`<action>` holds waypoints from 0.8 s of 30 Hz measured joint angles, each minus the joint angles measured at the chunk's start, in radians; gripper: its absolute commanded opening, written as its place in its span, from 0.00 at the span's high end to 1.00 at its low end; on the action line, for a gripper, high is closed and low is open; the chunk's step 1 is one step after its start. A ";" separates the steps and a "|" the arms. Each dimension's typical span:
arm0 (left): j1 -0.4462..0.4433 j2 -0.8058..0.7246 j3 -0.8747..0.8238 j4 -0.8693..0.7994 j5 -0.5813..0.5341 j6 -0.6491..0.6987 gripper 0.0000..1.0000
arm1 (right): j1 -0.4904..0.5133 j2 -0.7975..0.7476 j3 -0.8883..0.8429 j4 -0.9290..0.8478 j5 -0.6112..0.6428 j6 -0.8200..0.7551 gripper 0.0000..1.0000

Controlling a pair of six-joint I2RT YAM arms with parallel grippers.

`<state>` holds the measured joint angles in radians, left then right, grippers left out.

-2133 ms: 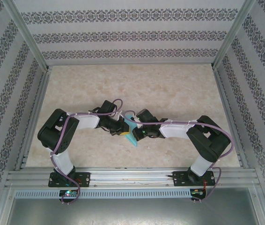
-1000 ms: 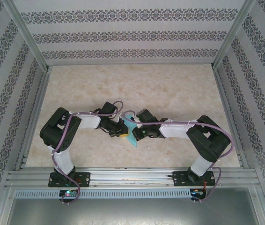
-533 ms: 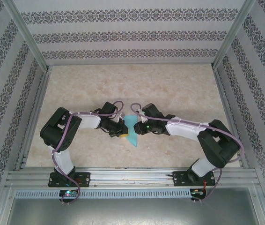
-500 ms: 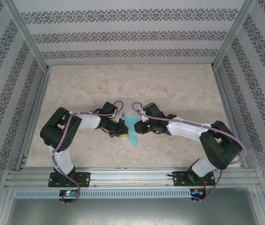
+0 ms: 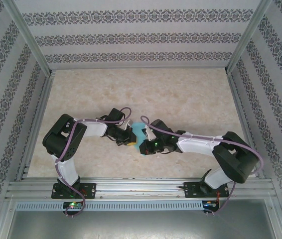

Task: Fold a paper plane with a square sheet of paper (fold left side to right side)
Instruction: Third fold the triangle at the center of the table.

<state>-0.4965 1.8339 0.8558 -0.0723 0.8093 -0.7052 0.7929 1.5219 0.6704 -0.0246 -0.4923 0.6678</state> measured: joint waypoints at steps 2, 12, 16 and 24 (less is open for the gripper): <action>0.000 0.000 0.000 0.002 0.000 0.000 0.93 | 0.001 0.028 0.000 0.013 0.002 0.019 1.00; 0.000 0.002 0.000 0.006 0.002 0.000 0.93 | 0.001 0.074 0.001 0.029 0.005 0.064 1.00; 0.000 0.002 0.000 0.006 0.002 0.000 0.93 | 0.001 0.085 0.001 0.031 0.005 0.074 1.00; 0.000 0.002 0.000 0.005 0.002 0.000 0.93 | 0.001 0.097 0.000 0.032 0.005 0.089 1.00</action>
<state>-0.4965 1.8355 0.8562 -0.0669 0.8112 -0.7052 0.7940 1.6188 0.6708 0.0071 -0.4873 0.7570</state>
